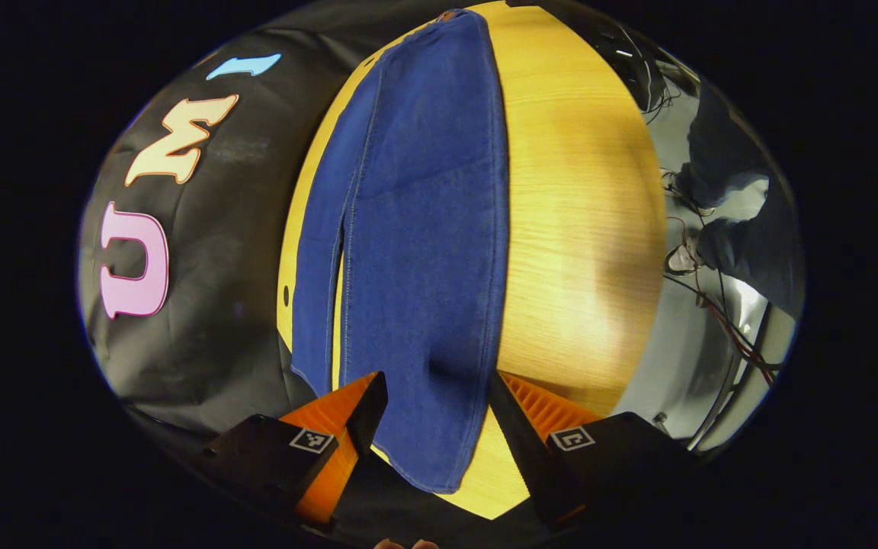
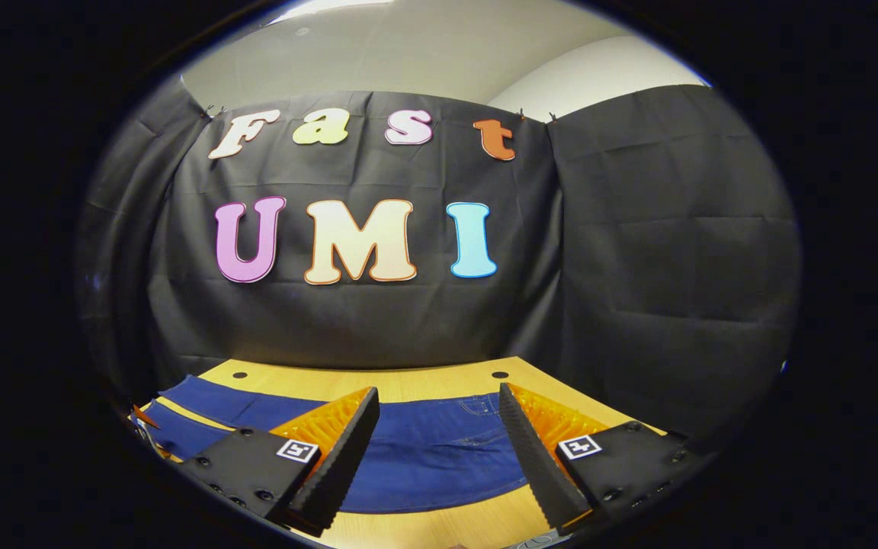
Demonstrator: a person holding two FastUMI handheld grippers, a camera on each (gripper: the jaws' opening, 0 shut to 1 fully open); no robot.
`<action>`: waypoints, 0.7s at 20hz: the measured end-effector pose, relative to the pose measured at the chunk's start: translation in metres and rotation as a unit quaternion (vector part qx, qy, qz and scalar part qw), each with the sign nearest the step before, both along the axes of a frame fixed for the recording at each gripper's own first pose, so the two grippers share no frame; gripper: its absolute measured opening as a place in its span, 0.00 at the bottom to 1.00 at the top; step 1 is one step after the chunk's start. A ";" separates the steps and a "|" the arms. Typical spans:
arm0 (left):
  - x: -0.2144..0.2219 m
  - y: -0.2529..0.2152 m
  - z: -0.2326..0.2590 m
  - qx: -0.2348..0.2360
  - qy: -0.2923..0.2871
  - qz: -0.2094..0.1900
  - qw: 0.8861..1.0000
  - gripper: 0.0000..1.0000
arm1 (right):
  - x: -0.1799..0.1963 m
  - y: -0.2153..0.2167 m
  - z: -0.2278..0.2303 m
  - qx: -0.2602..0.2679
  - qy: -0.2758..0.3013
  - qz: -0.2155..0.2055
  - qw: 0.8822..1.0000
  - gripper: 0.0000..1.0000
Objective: Grasp the waist and the cuffs of the jeans and fold them to make the two legs overlap; first hold the waist and fold one-third of the jeans toward the cuffs, then hold the cuffs and fold the remaining one-third in the same direction to finish folding.
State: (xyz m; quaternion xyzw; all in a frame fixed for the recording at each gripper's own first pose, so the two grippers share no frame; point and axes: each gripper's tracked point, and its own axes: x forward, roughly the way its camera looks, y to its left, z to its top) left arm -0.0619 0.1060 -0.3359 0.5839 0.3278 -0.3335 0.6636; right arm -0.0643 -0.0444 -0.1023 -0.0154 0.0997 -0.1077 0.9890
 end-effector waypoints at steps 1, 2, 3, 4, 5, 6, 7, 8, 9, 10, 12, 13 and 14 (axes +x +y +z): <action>0.008 -0.001 0.000 0.001 -0.007 -0.003 1.000 0.88 | 0.000 0.000 -0.001 -0.002 0.001 -0.001 1.000 0.98; 0.015 -0.002 -0.001 0.002 -0.013 -0.006 1.000 0.88 | 0.000 0.000 -0.002 -0.003 0.002 -0.002 1.000 0.98; 0.024 -0.004 -0.003 0.002 -0.018 -0.010 1.000 0.88 | 0.000 -0.001 -0.001 -0.005 0.003 -0.005 1.000 0.98; 0.027 -0.004 -0.008 0.005 -0.011 -0.012 1.000 0.87 | -0.001 -0.001 -0.002 -0.006 0.004 -0.008 1.000 0.98; 0.025 -0.004 -0.016 0.004 0.005 -0.011 1.000 0.90 | 0.000 -0.003 -0.002 -0.006 0.004 -0.011 1.000 0.98; 0.020 -0.005 -0.022 0.009 0.011 -0.011 1.000 0.66 | 0.001 -0.004 -0.001 -0.006 0.004 -0.013 1.000 0.98; 0.025 -0.004 -0.023 0.020 0.000 -0.020 1.000 0.43 | 0.001 -0.006 -0.003 -0.006 0.005 -0.014 1.000 0.98; 0.026 -0.006 -0.025 0.025 0.000 -0.028 0.999 0.19 | 0.003 -0.006 -0.004 -0.006 0.007 -0.013 1.000 0.98; 0.025 -0.007 -0.027 0.022 0.005 -0.025 0.999 0.17 | 0.006 -0.006 -0.006 -0.008 0.010 -0.009 1.000 0.98; 0.027 -0.008 -0.027 0.014 0.000 -0.012 1.000 0.08 | 0.010 -0.009 -0.007 -0.016 0.011 -0.005 1.000 0.98; 0.024 -0.005 -0.027 0.000 0.001 0.005 1.000 0.02 | 0.017 -0.018 -0.013 -0.032 0.023 0.007 0.999 0.98; 0.023 -0.003 -0.026 0.004 0.004 0.009 1.000 0.00 | 0.021 -0.023 -0.021 -0.037 0.036 0.019 0.998 0.98; 0.024 -0.004 -0.026 0.008 0.005 0.004 1.000 0.00 | 0.023 -0.031 -0.030 -0.046 0.053 0.029 0.997 0.99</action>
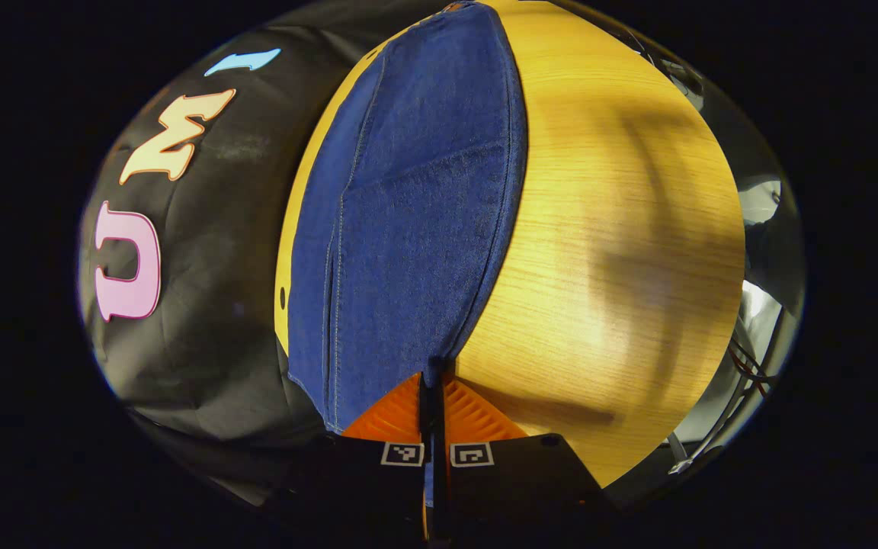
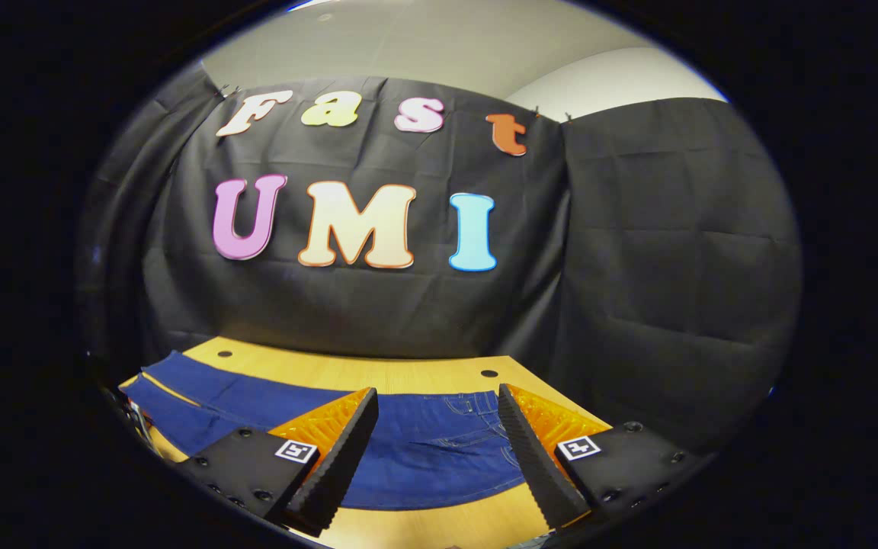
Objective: Grasp the waist and the cuffs of the jeans and fold them to make the two legs overlap; first hold the waist and fold one-third of the jeans toward the cuffs, then hold the cuffs and fold the remaining one-third in the same direction to finish folding.
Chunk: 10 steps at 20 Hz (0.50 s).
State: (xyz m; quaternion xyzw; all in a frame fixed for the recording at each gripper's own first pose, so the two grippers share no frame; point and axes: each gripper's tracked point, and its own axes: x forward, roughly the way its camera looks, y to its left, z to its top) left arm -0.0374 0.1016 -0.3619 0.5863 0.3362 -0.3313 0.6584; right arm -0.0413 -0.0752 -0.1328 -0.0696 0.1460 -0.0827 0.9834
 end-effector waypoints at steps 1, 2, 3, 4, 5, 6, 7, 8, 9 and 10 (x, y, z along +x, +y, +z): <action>0.000 0.000 0.000 0.005 0.001 -0.006 1.000 0.00 | 0.003 -0.012 -0.008 -0.017 0.013 0.009 1.000 0.98; 0.000 -0.001 0.000 0.006 0.000 -0.013 1.000 0.00 | 0.005 -0.026 -0.013 -0.042 0.023 0.017 0.999 0.99; 0.001 0.000 0.000 0.011 -0.001 -0.017 1.000 0.00 | 0.006 -0.043 -0.017 -0.072 0.032 0.025 0.997 0.99; 0.001 0.001 0.000 0.016 -0.002 -0.020 1.000 0.00 | 0.006 -0.057 -0.023 -0.105 0.042 0.035 0.993 0.99; 0.001 0.002 0.000 0.020 -0.002 -0.016 1.000 0.00 | 0.006 -0.068 -0.029 -0.130 0.054 0.044 0.989 0.98; 0.001 0.002 0.000 0.019 -0.001 -0.009 1.000 0.00 | 0.004 -0.080 -0.038 -0.155 0.072 0.051 0.984 0.98; 0.001 0.002 0.000 0.018 0.001 -0.004 1.000 0.00 | 0.001 -0.091 -0.048 -0.175 0.088 0.060 0.979 0.99; 0.001 0.002 0.000 0.018 0.003 0.001 1.000 0.00 | -0.001 -0.100 -0.059 -0.192 0.102 0.068 0.974 0.98; 0.001 0.001 0.001 0.021 0.005 0.004 1.000 0.00 | -0.004 -0.106 -0.069 -0.207 0.117 0.079 0.968 0.99; 0.001 0.001 0.001 0.025 0.007 0.006 1.000 0.00 | -0.007 -0.109 -0.082 -0.221 0.133 0.093 0.962 0.98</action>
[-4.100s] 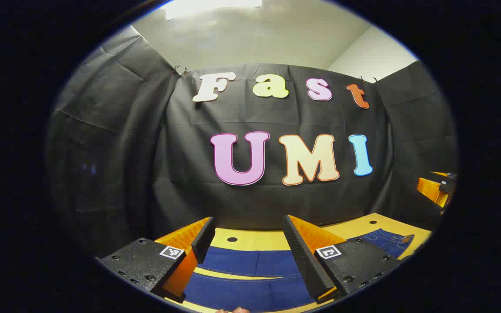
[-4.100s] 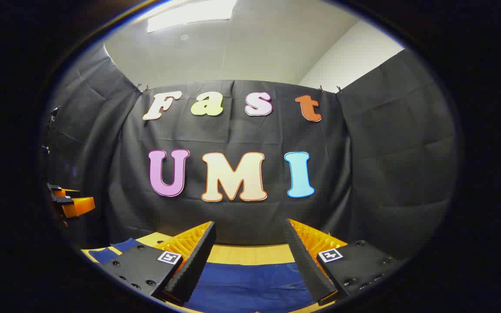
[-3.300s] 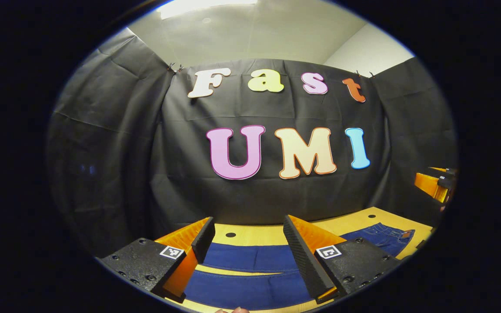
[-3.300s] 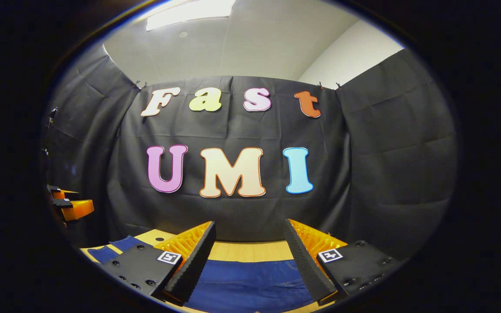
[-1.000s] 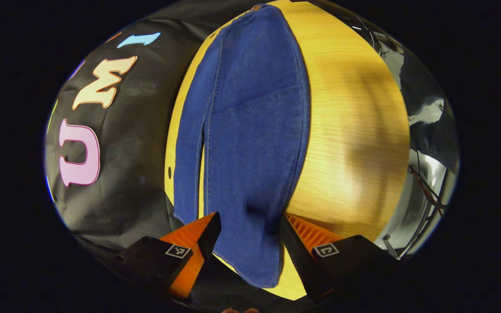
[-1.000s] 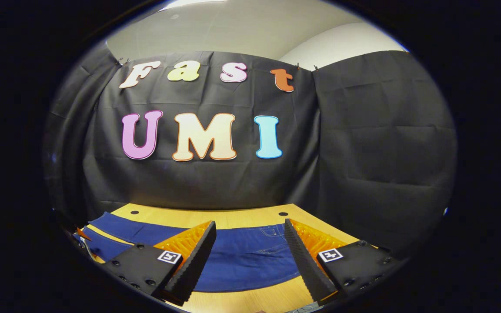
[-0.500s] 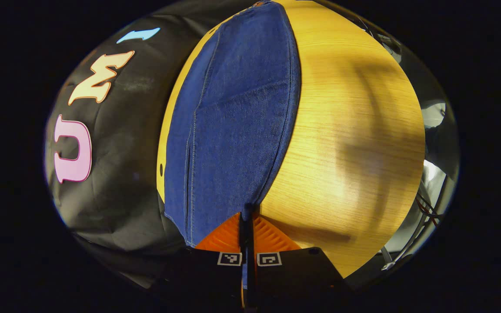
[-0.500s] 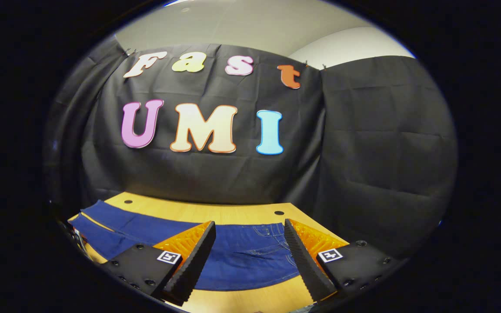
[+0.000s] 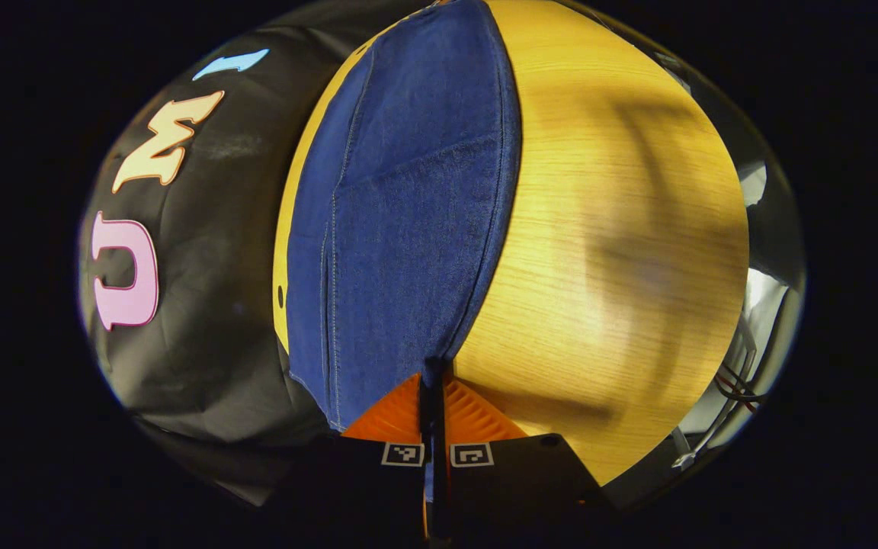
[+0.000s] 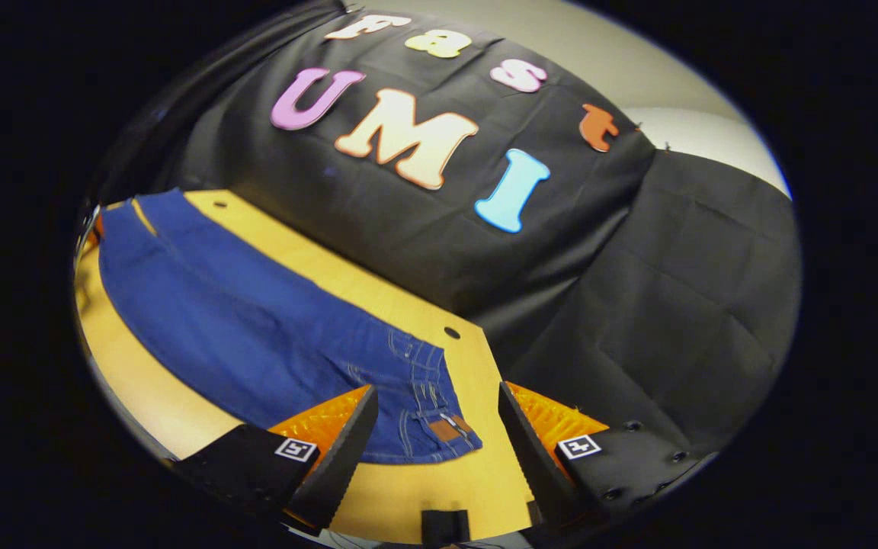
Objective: Grasp the waist and the cuffs of the jeans and fold them to make the two legs overlap; first hold the waist and fold one-third of the jeans toward the cuffs, then hold the cuffs and fold the remaining one-third in the same direction to finish folding.
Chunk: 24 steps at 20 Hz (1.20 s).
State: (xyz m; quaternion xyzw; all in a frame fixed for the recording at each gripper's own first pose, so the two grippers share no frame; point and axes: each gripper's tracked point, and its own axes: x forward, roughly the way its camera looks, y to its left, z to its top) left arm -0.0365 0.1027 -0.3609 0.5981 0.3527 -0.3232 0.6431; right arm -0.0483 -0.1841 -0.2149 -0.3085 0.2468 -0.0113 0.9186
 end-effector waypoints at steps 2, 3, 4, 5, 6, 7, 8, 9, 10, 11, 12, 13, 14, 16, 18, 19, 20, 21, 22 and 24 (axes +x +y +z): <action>0.000 0.000 0.000 0.004 0.004 0.007 1.000 0.00 | -0.007 -0.004 -0.025 -0.037 0.041 0.035 0.998 0.98; -0.001 0.001 0.000 0.004 0.005 0.013 1.000 0.00 | -0.012 -0.005 -0.038 -0.053 0.065 0.053 0.995 0.98; -0.001 0.000 -0.001 0.005 0.007 0.017 1.000 0.00 | -0.016 -0.006 -0.051 -0.066 0.087 0.072 0.991 0.98; -0.001 -0.001 -0.001 0.006 0.008 0.021 1.000 0.00 | -0.018 -0.008 -0.064 -0.080 0.108 0.090 0.987 0.98; -0.001 0.000 -0.001 0.009 0.009 0.022 1.000 0.00 | -0.021 -0.007 -0.075 -0.090 0.128 0.108 0.982 0.99; -0.001 0.000 -0.001 0.012 0.010 0.023 1.000 0.00 | -0.023 -0.006 -0.086 -0.098 0.149 0.121 0.976 0.99; -0.001 0.000 0.001 0.013 0.010 0.026 1.000 0.00 | -0.025 -0.009 -0.096 -0.101 0.165 0.130 0.972 0.99; -0.001 -0.001 0.000 0.014 0.010 0.031 0.999 0.00 | -0.026 -0.009 -0.103 -0.106 0.175 0.139 0.969 0.99; -0.002 0.000 0.000 0.014 0.010 0.035 0.999 0.00 | -0.026 -0.010 -0.108 -0.115 0.184 0.148 0.965 0.99; -0.002 0.001 0.000 0.014 0.010 0.038 0.999 0.00 | -0.028 -0.011 -0.114 -0.129 0.193 0.159 0.959 1.00; -0.002 0.000 0.001 0.015 0.010 0.039 0.999 0.00 | -0.030 -0.012 -0.120 -0.144 0.203 0.173 0.953 0.99; -0.002 0.001 0.000 0.015 0.010 0.039 0.999 0.00 | -0.034 -0.012 -0.126 -0.155 0.213 0.185 0.947 0.99; -0.002 0.001 0.000 0.016 0.010 0.039 0.999 0.00 | -0.037 -0.013 -0.135 -0.159 0.227 0.193 0.941 0.99; -0.002 0.000 0.001 0.017 0.009 0.040 0.999 0.00 | -0.030 -0.010 -0.142 -0.173 0.229 0.204 0.936 0.99; -0.001 0.001 0.001 0.017 0.009 0.043 0.999 0.00 | -0.019 -0.009 -0.146 -0.191 0.225 0.214 0.931 0.94; -0.002 0.001 0.001 0.017 0.009 0.043 0.999 0.00 | -0.013 -0.007 -0.147 -0.202 0.221 0.225 0.927 0.89; -0.001 0.000 0.001 0.017 0.008 0.043 0.999 0.00 | -0.008 -0.006 -0.151 -0.213 0.218 0.235 0.923 0.92; -0.002 0.001 0.001 0.017 0.007 0.043 0.999 0.00 | -0.002 -0.005 -0.153 -0.222 0.215 0.240 0.920 0.90; -0.001 0.001 0.001 0.017 0.007 0.043 0.999 0.00 | 0.003 -0.004 -0.156 -0.226 0.214 0.243 0.919 0.89; -0.001 0.001 0.000 0.016 0.004 0.044 0.999 0.00 | 0.007 -0.002 -0.164 -0.228 0.219 0.248 0.916 0.79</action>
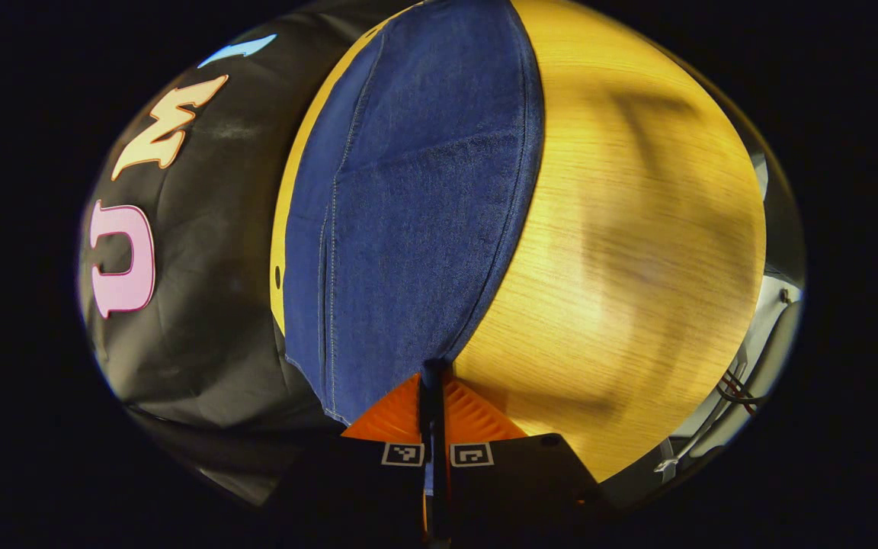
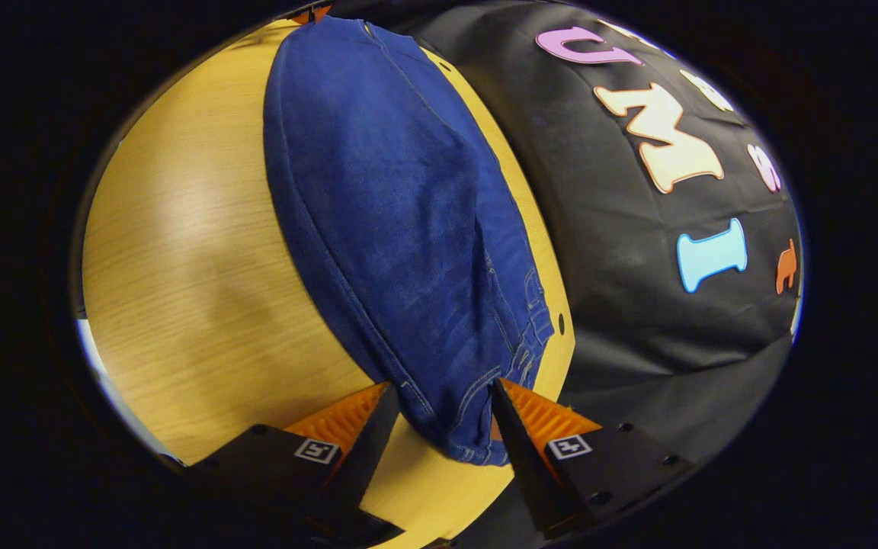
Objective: Grasp the waist and the cuffs of the jeans and fold them to make the two legs overlap; first hold the waist and fold one-third of the jeans toward the cuffs, then hold the cuffs and fold the remaining one-third in the same direction to finish folding.
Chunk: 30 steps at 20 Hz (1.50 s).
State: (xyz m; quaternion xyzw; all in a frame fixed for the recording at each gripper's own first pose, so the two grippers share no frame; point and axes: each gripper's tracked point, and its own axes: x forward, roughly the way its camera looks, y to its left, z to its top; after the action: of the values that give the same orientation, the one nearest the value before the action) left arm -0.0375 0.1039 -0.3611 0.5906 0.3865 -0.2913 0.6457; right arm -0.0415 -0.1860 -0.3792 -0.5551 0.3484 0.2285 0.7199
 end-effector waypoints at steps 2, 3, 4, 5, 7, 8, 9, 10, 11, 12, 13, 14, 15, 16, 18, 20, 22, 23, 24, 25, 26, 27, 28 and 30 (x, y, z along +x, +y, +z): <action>0.000 -0.001 0.001 -0.001 -0.002 0.003 1.000 0.00 | -0.005 0.003 -0.012 -0.003 0.021 0.008 1.000 0.53; 0.000 -0.001 0.001 -0.002 -0.003 0.005 1.000 0.00 | -0.005 0.005 -0.015 -0.006 0.025 0.015 1.000 0.36; 0.001 -0.001 0.000 -0.005 -0.004 0.008 1.000 0.00 | -0.005 0.005 -0.018 -0.011 0.028 0.017 0.999 0.20; 0.000 -0.001 0.001 -0.008 -0.008 0.012 1.000 0.00 | 0.000 0.004 -0.017 -0.010 0.019 0.014 1.000 0.14; 0.001 -0.001 0.002 -0.019 -0.017 0.029 0.999 0.00 | 0.000 0.002 -0.010 0.003 0.016 -0.004 1.000 0.04; 0.002 -0.002 0.002 -0.029 -0.018 0.052 0.998 0.00 | -0.002 0.003 -0.007 0.010 0.021 -0.017 1.000 0.03; 0.001 -0.001 0.003 -0.046 -0.016 0.078 0.996 0.00 | 0.003 0.003 -0.005 0.020 0.022 -0.038 0.999 0.03; 0.003 -0.002 0.004 -0.060 -0.015 0.104 0.993 0.00 | 0.009 0.003 0.000 0.034 0.018 -0.061 0.997 0.03; 0.007 -0.004 0.008 -0.072 -0.020 0.125 0.989 0.00 | 0.012 0.005 0.006 0.050 0.009 -0.082 0.995 0.03; 0.013 -0.005 0.016 -0.080 -0.034 0.140 0.986 0.00 | 0.016 0.006 0.015 0.062 -0.005 -0.101 0.993 0.03; 0.019 -0.006 0.025 -0.088 -0.043 0.153 0.983 0.00 | 0.024 0.009 0.026 0.072 -0.023 -0.114 0.991 0.03; 0.028 -0.006 0.033 -0.093 -0.054 0.168 0.980 0.00 | 0.034 0.011 0.037 0.081 -0.041 -0.124 0.988 0.03; 0.039 -0.004 0.043 -0.098 -0.067 0.183 0.976 0.00 | 0.044 0.011 0.049 0.089 -0.057 -0.135 0.985 0.03; 0.051 -0.003 0.050 -0.107 -0.077 0.199 0.971 0.00 | 0.055 0.013 0.059 0.102 -0.068 -0.147 0.982 0.03; 0.071 -0.004 0.063 -0.130 -0.094 0.231 0.960 0.00 | 0.074 0.015 0.070 0.121 -0.085 -0.164 0.975 0.03; 0.092 -0.007 0.076 -0.144 -0.105 0.252 0.951 0.00 | 0.098 0.018 0.082 0.133 -0.099 -0.168 0.972 0.02; 0.117 -0.008 0.086 -0.143 -0.118 0.255 0.949 0.00 | 0.128 0.021 0.097 0.144 -0.123 -0.171 0.967 0.03; 0.133 -0.008 0.093 -0.144 -0.127 0.254 0.948 0.00 | 0.140 0.022 0.102 0.154 -0.135 -0.176 0.963 0.02; 0.147 -0.008 0.098 -0.146 -0.133 0.260 0.945 0.00 | 0.153 0.022 0.106 0.161 -0.146 -0.185 0.958 0.02; 0.158 -0.009 0.101 -0.152 -0.137 0.270 0.941 0.00 | 0.168 0.024 0.110 0.173 -0.157 -0.195 0.953 0.03; 0.168 -0.010 0.103 -0.157 -0.139 0.281 0.937 0.00 | 0.183 0.026 0.116 0.189 -0.173 -0.207 0.944 0.02; 0.181 -0.010 0.103 -0.160 -0.142 0.290 0.933 0.00 | 0.199 0.030 0.119 0.208 -0.187 -0.218 0.935 0.02; 0.193 -0.011 0.103 -0.162 -0.144 0.296 0.930 0.00 | 0.215 0.032 0.118 0.224 -0.199 -0.231 0.926 0.02; 0.216 -0.011 0.097 -0.156 -0.142 0.304 0.929 0.00 | 0.245 0.037 0.113 0.256 -0.215 -0.256 0.907 0.02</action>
State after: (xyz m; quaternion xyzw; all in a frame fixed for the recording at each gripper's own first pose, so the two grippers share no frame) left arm 0.1788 0.0931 -0.2637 0.3718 0.4010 -0.0511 0.8357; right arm 0.2040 -0.1491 -0.2662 -0.2787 0.2451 -0.0070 0.9285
